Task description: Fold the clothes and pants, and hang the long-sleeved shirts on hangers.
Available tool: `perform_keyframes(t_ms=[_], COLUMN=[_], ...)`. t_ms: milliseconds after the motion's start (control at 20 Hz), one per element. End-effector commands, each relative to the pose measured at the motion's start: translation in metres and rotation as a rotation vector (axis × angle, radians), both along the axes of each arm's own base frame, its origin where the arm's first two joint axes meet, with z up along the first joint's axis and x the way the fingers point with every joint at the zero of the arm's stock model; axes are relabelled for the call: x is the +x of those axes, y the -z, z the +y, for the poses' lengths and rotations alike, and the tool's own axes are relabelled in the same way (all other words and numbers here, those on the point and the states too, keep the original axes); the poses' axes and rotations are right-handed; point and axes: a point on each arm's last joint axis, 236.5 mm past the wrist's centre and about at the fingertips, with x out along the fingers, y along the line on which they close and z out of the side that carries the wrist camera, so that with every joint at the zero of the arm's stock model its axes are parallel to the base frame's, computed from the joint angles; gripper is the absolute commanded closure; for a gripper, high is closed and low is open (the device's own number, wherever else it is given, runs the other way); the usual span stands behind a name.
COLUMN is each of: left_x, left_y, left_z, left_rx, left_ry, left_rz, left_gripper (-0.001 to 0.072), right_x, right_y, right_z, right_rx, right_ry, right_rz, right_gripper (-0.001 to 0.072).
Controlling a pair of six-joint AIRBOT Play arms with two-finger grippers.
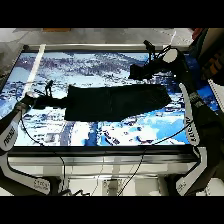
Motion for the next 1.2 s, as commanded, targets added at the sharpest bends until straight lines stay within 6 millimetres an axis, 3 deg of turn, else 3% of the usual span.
perform_keyframes(t_ms=[0, 150, 350, 450, 550, 650, 750, 850, 950, 1000, 1150], left_x=[-0.002, -0.013, -0.036, -0.045, -0.047, -0.045, -0.04, -0.033, -0.027, -0.024, -0.008], left_y=[-0.081, -0.166, -0.241, -0.261, -0.264, -0.261, -0.251, -0.236, -0.216, -0.204, -0.168], left_z=[-0.014, -0.023, -0.027, -0.029, -0.03, -0.036, -0.045, -0.065, -0.094, -0.112, -0.183], left_rx=[-0.025, -0.044, -0.033, -0.021, -0.023, -0.049, -0.059, -0.072, -0.089, -0.095, -0.138], left_ry=[0.094, 0.093, 0.071, 0.072, 0.073, 0.058, 0.071, 0.101, 0.142, 0.164, 0.191], left_rz=[-0.078, -0.163, -0.295, -0.345, -0.349, -0.319, -0.299, -0.273, -0.243, -0.228, -0.22], left_gripper=[0.0692, 0.0692, 0.0692, 0.0692, 0.0691, 0.0691, 0.0691, 0.0691, 0.0691, 0.0691, 0.0691], right_x=[-0.001, -0.005, -0.037, -0.06, -0.083, -0.096, -0.095, -0.081, -0.064, -0.053, -0.022], right_y=[0.025, 0.053, 0.099, 0.116, 0.132, 0.137, 0.141, 0.146, 0.147, 0.144, 0.111], right_z=[0.004, 0.036, 0.143, 0.206, 0.254, 0.281, 0.275, 0.24, 0.179, 0.139, 0.018], right_rx=[-0.045, -0.018, 0.044, 0.108, 0.154, 0.171, 0.122, 0.043, -0.074, -0.152, -0.329], right_ry=[-0.001, 0.009, -0.048, -0.057, -0.021, -0.026, -0.046, -0.046, -0.029, -0.011, 0.104], right_rz=[0.009, 0.025, 0.075, 0.095, 0.118, 0.097, 0.066, 0.079, 0.115, 0.126, 0.113], right_gripper=[0.0664, 0.0665, 0.0665, 0.0666, 0.0666, 0.0666, 0.0666, 0.0665, 0.0665, 0.0665, 0.0664])
